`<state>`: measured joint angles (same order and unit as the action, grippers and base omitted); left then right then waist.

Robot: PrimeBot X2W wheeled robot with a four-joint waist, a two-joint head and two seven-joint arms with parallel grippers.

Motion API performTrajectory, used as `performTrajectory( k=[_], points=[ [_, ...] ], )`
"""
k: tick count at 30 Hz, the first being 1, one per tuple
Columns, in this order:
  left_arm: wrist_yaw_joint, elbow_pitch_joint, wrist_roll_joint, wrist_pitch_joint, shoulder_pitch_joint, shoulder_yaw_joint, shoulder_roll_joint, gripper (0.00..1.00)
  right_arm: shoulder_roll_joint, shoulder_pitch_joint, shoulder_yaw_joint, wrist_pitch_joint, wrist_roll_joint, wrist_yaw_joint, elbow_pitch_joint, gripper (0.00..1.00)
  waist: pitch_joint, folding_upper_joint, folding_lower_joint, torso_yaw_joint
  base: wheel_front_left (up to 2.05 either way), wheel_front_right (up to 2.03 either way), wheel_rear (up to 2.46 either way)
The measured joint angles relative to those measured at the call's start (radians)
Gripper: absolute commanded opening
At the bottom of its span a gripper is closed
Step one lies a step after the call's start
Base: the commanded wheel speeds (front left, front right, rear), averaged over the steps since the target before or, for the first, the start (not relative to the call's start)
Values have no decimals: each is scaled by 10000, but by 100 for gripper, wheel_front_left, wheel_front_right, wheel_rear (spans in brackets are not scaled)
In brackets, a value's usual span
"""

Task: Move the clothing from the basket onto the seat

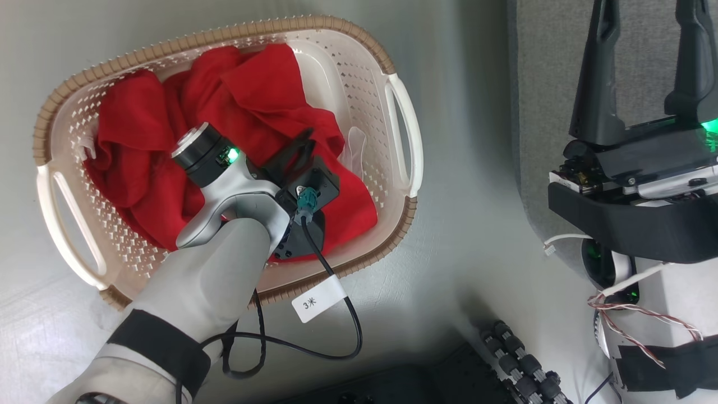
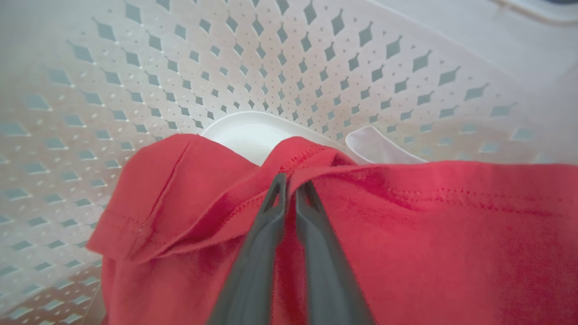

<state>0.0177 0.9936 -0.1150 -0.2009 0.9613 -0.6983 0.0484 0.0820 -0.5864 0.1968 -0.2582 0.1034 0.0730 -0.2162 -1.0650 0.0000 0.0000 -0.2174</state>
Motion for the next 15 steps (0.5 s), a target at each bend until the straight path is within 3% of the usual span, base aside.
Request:
performTrajectory(
  k=[15],
  points=[
    [77,-495,1756,-403,-568,328,-4,0,-33,-101,-119,2,4,-36,1202,100,1090,0,0,218,0,0,0]
  ],
)
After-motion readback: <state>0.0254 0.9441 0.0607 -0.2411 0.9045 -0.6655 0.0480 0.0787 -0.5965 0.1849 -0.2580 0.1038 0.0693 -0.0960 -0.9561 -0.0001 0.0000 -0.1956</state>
